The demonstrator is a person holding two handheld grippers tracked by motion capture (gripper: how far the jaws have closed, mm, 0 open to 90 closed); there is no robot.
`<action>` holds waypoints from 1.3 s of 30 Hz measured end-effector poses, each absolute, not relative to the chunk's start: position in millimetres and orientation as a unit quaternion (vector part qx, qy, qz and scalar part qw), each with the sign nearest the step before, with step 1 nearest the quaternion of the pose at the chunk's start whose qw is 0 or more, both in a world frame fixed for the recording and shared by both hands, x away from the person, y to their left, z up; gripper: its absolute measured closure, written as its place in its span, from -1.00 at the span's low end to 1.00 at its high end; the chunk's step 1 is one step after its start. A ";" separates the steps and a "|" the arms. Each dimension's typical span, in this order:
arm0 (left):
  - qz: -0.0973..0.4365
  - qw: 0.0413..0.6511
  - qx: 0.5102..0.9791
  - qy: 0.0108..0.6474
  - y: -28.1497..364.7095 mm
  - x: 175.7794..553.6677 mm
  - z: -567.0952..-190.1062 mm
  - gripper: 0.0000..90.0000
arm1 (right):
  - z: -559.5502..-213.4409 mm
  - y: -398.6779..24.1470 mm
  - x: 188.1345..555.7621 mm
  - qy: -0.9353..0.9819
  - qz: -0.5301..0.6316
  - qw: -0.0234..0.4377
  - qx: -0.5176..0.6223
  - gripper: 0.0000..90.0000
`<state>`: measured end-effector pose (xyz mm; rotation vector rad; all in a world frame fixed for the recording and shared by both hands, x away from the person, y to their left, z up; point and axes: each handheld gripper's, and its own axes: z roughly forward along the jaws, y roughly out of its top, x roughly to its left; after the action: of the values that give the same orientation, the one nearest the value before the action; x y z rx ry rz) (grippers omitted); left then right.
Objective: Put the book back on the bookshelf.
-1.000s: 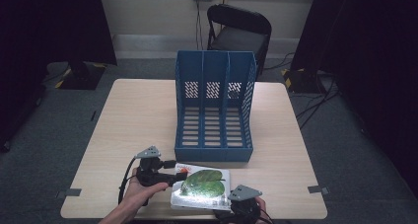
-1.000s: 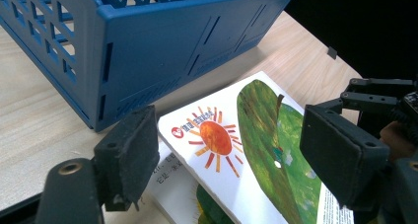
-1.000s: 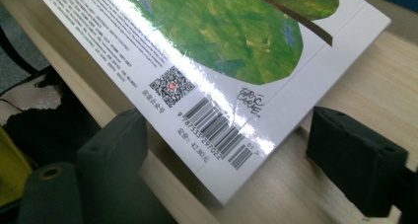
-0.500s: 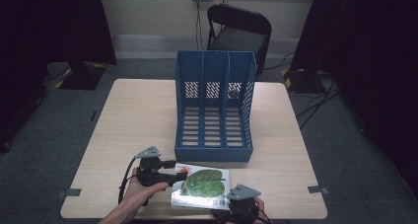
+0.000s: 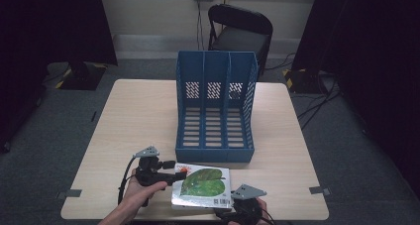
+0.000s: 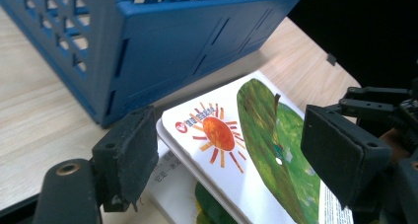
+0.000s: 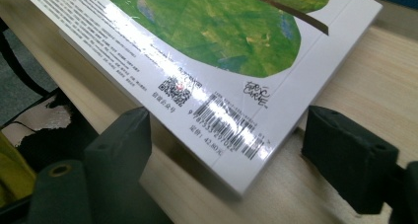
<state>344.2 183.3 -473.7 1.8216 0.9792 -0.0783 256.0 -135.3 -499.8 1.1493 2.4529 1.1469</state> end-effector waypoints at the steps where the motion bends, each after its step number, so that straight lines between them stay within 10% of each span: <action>1: -0.053 0.513 0.754 0.406 183.4 345.6 -476.5 -0.42 | -499.7 -135.2 256.4 0.829 0.390 0.097 0.388 -0.56; 39: -0.092 0.485 0.803 0.334 163.9 344.2 -476.6 0.27 | -492.7 -133.4 275.2 0.838 0.407 0.042 0.363 -0.57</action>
<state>344.2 163.9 -476.6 1.9540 0.8129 -0.2247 275.2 -133.4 -492.7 1.1100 2.5634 1.2443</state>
